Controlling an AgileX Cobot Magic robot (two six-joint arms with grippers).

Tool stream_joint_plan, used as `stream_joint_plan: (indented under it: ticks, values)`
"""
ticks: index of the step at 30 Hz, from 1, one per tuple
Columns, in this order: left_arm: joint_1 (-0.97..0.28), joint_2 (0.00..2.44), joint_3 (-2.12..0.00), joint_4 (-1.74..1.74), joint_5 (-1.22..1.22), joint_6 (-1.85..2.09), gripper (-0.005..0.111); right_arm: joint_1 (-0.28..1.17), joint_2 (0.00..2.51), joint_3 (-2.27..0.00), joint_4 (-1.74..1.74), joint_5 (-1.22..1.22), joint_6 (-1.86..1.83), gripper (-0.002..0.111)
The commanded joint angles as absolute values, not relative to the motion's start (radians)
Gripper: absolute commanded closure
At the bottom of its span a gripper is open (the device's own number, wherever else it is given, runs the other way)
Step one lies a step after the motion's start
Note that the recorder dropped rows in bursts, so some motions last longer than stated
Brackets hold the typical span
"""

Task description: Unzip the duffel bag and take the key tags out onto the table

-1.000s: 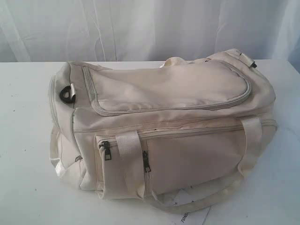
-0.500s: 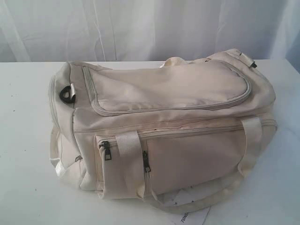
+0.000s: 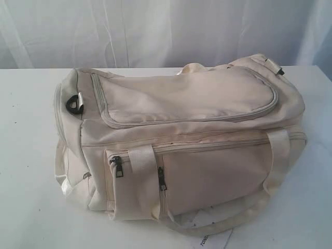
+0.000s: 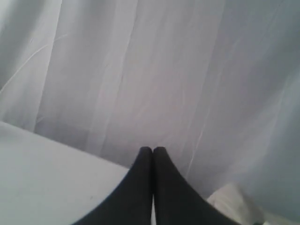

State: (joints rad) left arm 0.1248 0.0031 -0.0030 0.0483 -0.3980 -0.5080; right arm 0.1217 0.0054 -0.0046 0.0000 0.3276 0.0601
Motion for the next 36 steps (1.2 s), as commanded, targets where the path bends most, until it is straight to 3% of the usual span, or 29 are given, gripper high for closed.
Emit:
stream_joint_plan:
  ticks: [1,6,12,20,24,28,33,36]
  values:
    - [0.128,0.000,0.000,0.038,-0.572,-0.658,0.107,0.118,0.000,0.000,-0.030,0.327,0.029,0.108]
    - [0.128,0.000,0.000,0.038,-0.650,-0.721,0.107,0.118,0.000,0.000,-0.030,0.301,0.030,0.108]
    - [0.128,0.000,0.000,0.107,-0.659,-0.789,0.107,0.118,0.000,0.000,-0.030,0.104,0.030,0.108]
    - [0.128,0.040,-0.075,0.646,-0.629,-1.053,0.107,0.118,0.000,0.000,-0.030,-0.162,0.034,0.108]
    - [0.128,0.138,-0.154,0.782,-0.613,-1.076,0.105,0.118,0.000,0.000,-0.015,-0.312,0.231,0.108]
    - [0.128,0.267,-0.241,0.900,-0.646,-1.125,0.090,0.118,0.000,0.000,-0.017,-0.402,0.297,0.108]
    - [0.128,0.472,-0.356,1.059,-0.755,-1.249,0.059,0.118,0.024,-0.119,-0.023,-0.061,0.365,0.108]
    - [0.128,0.580,-0.416,1.064,-0.856,-1.283,0.050,0.118,0.109,-0.194,-0.050,0.000,0.301,0.108]
